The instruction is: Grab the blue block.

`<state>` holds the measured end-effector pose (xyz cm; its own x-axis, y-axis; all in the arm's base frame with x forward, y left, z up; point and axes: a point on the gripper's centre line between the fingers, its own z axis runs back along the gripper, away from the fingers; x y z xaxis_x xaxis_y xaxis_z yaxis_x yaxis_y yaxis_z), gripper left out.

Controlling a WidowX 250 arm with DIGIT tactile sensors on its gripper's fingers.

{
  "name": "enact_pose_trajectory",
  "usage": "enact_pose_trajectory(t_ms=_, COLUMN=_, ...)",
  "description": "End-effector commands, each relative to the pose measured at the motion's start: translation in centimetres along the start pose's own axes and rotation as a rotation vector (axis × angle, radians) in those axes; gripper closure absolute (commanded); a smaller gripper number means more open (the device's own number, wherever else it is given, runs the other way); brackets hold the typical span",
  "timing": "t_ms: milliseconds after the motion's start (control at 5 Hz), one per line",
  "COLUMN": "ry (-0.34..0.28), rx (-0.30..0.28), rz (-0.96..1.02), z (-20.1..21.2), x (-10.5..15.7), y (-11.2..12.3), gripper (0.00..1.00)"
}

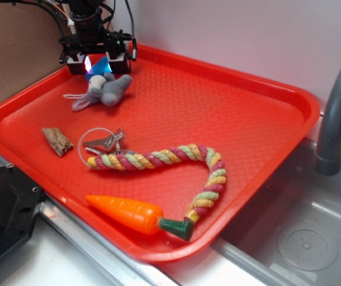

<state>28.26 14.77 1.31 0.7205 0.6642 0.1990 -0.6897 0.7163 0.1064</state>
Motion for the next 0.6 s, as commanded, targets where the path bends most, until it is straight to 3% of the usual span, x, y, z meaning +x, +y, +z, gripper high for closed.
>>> enact_pose_trajectory(t_ms=0, ry=0.037, rx=0.010, rz=-0.025, z=0.3, x=-1.4, y=2.0, gripper=1.00)
enact_pose_trajectory(t_ms=200, ry=0.001, rx=-0.053, rz=-0.065, z=3.4, x=-1.9, y=2.8, gripper=1.00)
enact_pose_trajectory(t_ms=400, ry=-0.086, rx=-0.080, rz=-0.188, z=8.7, x=-3.5, y=2.9, gripper=1.00)
